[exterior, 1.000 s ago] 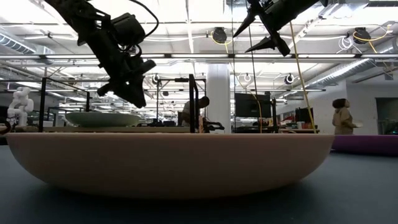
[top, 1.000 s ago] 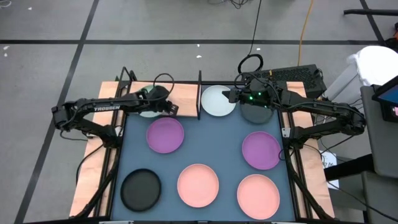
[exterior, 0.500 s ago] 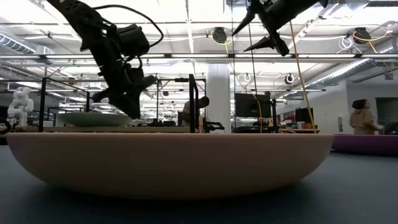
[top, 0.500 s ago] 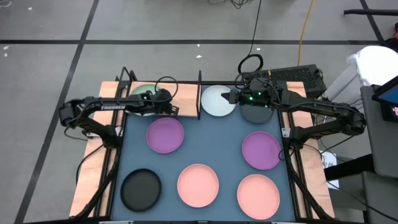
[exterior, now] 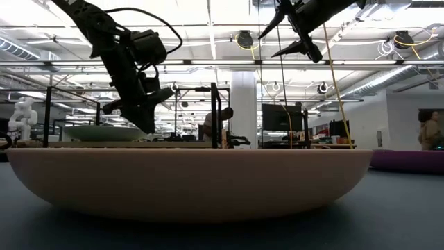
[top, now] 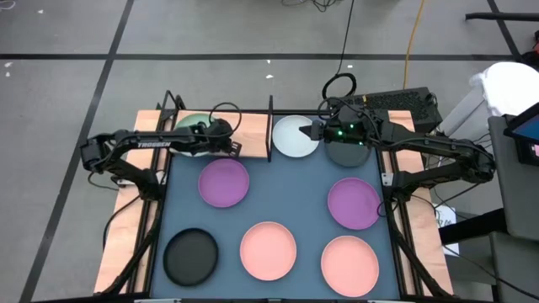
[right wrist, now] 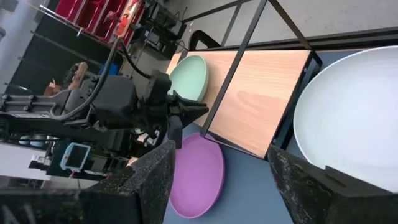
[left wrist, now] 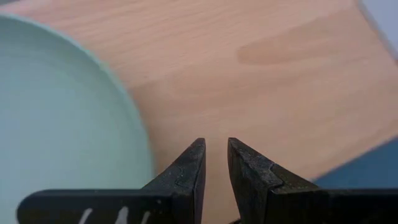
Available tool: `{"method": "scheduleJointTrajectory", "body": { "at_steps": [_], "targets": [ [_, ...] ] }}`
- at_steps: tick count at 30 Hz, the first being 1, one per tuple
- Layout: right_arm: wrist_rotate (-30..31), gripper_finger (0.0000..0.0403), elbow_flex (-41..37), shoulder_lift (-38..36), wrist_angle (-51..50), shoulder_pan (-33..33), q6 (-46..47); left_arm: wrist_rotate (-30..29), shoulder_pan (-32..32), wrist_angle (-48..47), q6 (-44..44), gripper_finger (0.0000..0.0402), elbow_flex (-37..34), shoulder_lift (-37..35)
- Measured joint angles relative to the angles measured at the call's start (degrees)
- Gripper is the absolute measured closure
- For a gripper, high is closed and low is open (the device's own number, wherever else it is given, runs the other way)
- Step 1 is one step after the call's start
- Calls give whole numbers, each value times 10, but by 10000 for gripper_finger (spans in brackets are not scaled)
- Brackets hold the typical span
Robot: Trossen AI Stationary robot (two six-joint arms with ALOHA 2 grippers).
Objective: Place and stack plates onto a shelf
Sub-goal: Put the light green plate on the shelf
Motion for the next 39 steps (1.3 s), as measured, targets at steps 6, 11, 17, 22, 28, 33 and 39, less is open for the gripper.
{"method": "scheduleJointTrajectory", "body": {
  "at_steps": [6, 11, 17, 22, 28, 33, 39],
  "targets": [
    [1, 165, 0, 0, 0, 0, -2, -7, 19, 15, 30, 330, 0, 0],
    [1, 165, 0, 0, 0, 0, -2, -7, 31, 18, 45, 330, 0, 0],
    [1, 165, 0, 0, 0, 0, -2, -7, 34, 17, 57, 330, 0, 0],
    [3, 165, 0, 0, 0, 0, -2, -16, 39, 20, 84, 330, 0, 0],
    [3, 165, 0, 0, -1, 0, 0, -10, 54, 39, 104, 330, 0, -9],
    [3, 165, 0, 0, -1, 0, 2, 3, 42, 30, 88, 330, 2, -62],
    [2, 165, 0, 0, -1, 0, 2, 20, -16, -111, 4, 330, 2, -177]
  ]
}}
